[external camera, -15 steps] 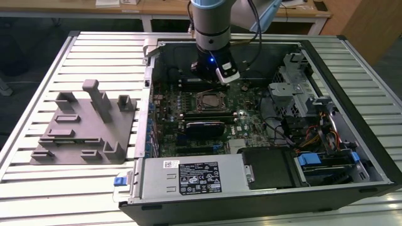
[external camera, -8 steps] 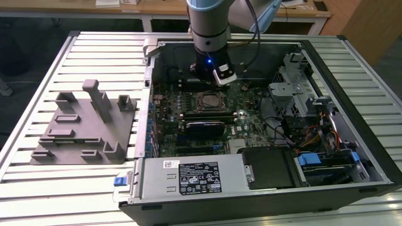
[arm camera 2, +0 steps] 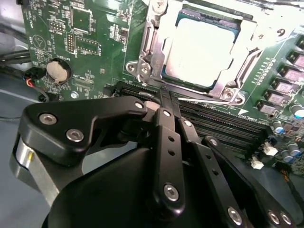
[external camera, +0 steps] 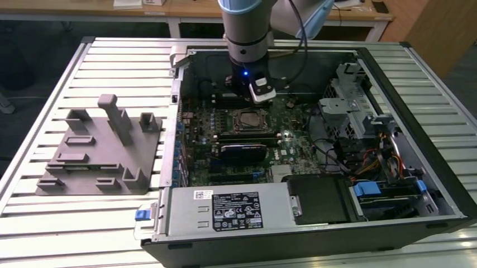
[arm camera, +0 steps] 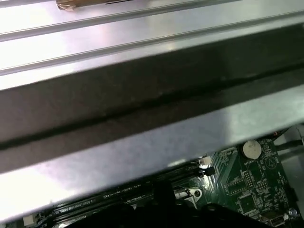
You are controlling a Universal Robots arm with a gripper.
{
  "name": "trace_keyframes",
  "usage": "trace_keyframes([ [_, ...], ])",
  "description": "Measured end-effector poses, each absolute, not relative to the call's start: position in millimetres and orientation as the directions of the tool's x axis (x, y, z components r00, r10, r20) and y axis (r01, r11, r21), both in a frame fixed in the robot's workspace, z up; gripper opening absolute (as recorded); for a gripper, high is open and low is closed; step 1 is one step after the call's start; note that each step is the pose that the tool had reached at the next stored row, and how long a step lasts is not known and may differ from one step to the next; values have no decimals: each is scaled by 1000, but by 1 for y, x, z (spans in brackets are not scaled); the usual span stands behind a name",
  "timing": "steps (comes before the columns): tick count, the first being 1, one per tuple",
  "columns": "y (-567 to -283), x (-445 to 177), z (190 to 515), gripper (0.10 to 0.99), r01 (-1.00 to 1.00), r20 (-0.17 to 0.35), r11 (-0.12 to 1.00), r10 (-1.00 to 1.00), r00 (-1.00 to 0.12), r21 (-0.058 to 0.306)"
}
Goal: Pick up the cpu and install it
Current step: 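Install the first cpu locking lever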
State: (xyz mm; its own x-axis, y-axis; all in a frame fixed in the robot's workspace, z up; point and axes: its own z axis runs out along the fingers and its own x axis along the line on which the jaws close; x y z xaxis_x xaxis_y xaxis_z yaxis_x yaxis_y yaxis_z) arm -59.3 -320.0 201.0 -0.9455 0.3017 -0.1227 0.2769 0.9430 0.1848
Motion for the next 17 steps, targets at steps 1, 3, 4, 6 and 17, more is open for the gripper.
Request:
trace_keyframes([
  [1,-319,-60,201,106,279,-124,942,304,-944,185],
  [3,-318,-61,200,106,284,-126,941,309,-943,185],
  [4,-318,-61,200,106,288,-126,940,313,-941,185],
  [6,-317,-61,200,106,296,-126,937,321,-939,185],
  [17,-315,-61,197,106,346,-140,921,373,-917,181],
])
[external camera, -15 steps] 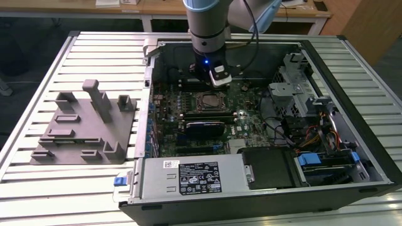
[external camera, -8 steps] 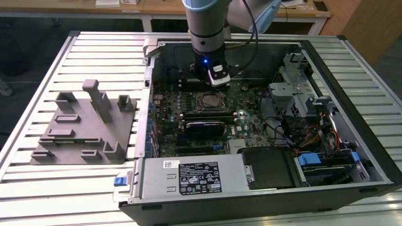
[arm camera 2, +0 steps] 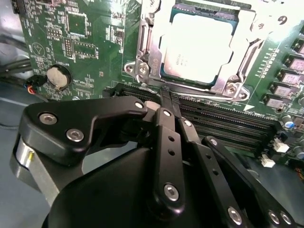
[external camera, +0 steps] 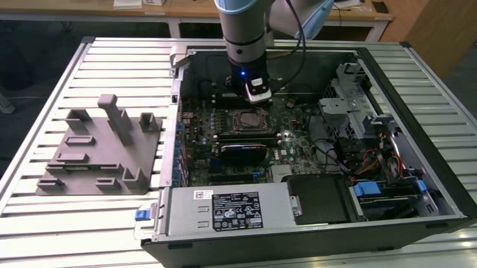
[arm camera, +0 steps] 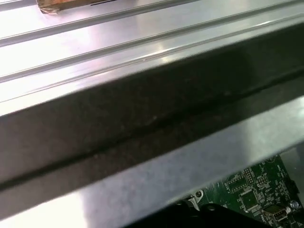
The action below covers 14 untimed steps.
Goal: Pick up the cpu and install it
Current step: 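Install the first cpu locking lever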
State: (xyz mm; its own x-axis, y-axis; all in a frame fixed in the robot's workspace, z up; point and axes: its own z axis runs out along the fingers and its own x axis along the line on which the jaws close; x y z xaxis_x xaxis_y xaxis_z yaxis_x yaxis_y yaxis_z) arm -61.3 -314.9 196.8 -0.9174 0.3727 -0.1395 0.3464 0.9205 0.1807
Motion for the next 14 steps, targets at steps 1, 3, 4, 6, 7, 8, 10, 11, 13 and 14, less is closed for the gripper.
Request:
trace_keyframes([
  [1,-315,-61,196,106,350,-142,919,376,-915,180],
  [3,-315,-61,196,106,356,-148,917,383,-912,177],
  [4,-315,-61,195,106,359,-151,916,386,-910,177],
  [6,-315,-61,194,106,363,-153,915,390,-908,179],
  [7,-315,-61,193,106,364,-154,914,391,-907,180],
  [8,-315,-61,193,106,365,-155,914,392,-907,179],
  [10,-315,-62,193,106,366,-156,913,394,-906,179],
  [11,-315,-62,193,106,366,-156,913,394,-906,179],
  [13,-315,-62,193,106,366,-155,913,394,-906,181],
  [14,-315,-62,194,106,367,-155,913,395,-906,181],
])
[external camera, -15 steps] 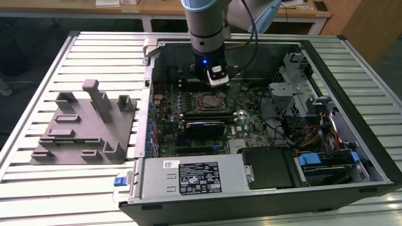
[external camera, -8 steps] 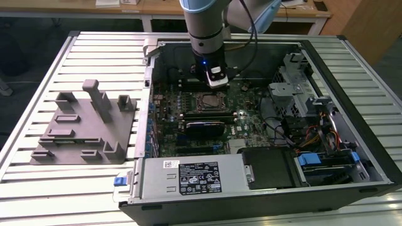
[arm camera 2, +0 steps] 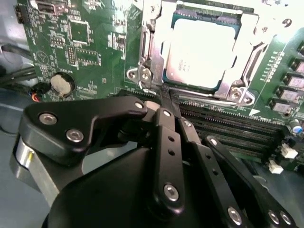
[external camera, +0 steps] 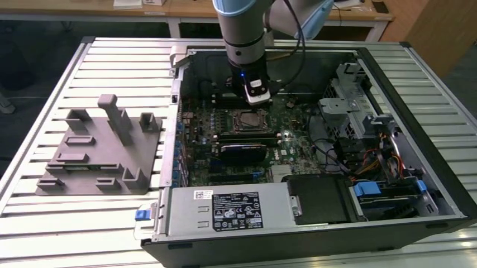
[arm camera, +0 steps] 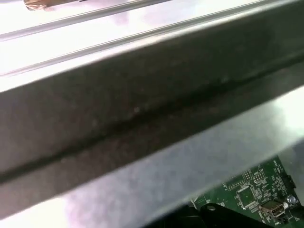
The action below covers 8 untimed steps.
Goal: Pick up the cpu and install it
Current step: 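Install the first cpu locking lever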
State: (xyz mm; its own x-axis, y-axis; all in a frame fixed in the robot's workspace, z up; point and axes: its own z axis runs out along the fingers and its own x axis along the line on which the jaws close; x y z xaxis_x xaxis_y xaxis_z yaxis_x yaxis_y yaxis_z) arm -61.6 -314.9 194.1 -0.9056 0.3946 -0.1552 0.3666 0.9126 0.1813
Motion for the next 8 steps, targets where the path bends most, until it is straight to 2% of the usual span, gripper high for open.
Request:
trace_keyframes([
  [8,-315,-61,209,106,367,-155,912,395,-906,182],
])
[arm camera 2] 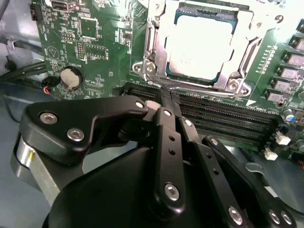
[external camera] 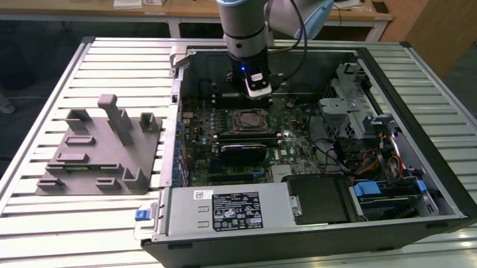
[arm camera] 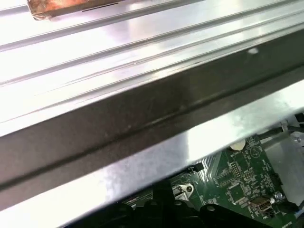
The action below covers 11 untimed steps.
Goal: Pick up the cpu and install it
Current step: 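Install the first cpu locking lever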
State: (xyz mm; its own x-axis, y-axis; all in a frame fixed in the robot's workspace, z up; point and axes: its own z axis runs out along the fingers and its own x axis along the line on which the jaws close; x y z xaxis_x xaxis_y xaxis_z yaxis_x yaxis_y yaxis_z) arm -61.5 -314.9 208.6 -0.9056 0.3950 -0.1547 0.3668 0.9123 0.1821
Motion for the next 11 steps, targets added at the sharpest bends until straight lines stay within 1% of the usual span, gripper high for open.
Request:
trace_keyframes([
  [4,-315,-61,209,106,367,-155,913,395,-906,180],
  [11,-315,-59,208,106,372,-149,924,382,-912,92],
])
